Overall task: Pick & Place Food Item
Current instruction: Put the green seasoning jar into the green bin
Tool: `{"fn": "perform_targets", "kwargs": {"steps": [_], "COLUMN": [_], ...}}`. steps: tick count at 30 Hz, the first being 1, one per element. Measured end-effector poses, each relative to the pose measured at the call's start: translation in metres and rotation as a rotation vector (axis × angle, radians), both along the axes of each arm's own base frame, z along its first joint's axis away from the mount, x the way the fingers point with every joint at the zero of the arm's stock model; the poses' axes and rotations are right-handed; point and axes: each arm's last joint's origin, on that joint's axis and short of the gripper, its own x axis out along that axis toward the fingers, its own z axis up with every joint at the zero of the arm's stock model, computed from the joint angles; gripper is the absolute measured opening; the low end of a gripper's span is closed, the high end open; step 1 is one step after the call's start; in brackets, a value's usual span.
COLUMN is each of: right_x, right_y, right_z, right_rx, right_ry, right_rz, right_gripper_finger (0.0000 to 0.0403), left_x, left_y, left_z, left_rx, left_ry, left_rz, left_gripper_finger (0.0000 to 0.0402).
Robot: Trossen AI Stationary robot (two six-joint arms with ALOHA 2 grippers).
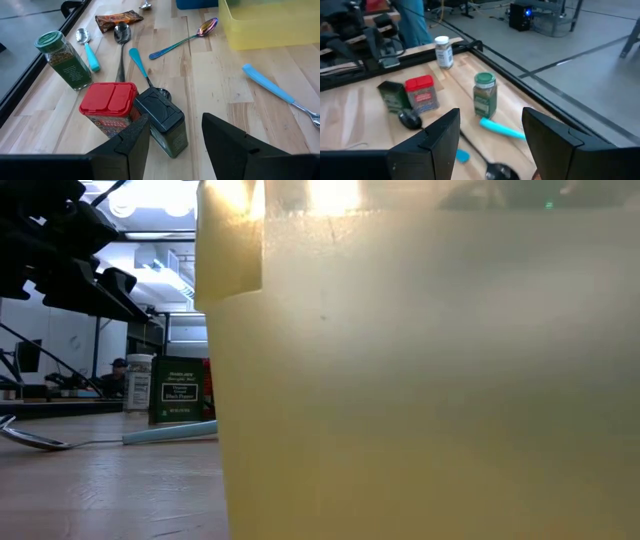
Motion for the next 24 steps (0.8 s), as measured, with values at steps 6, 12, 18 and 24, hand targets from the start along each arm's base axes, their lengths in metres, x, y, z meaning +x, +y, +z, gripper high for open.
{"fn": "perform_targets", "kwargs": {"steps": [6,12,18,24], "right_x": [0.034,0.071,0.111,0.145], "right_y": [-0.024,-0.051,-0.07,-0.083], "right_z": [0.005,0.003,0.006,0.008], "right_rx": [0.013,0.09,0.067,0.107], "right_ry": [0.077,0.204,0.292,0.369], "right_rz": [0.015,0.019,0.037,0.048], "right_gripper_finger": [0.0212,0.0212,0.0217,0.0283], "left_x": [0.0,0.0,0.0,0.0], "left_y": [0.0,0.0,0.0,0.0], "left_z": [0.0,0.0,0.0,0.0], "left_rx": [0.0,0.0,0.0,0.0], "left_ry": [0.0,0.0,0.0,0.0], "left_rz": [0.0,0.0,0.0,0.0], "left_gripper_finger": [0.0181,0.0181,0.0181,0.0181]}}
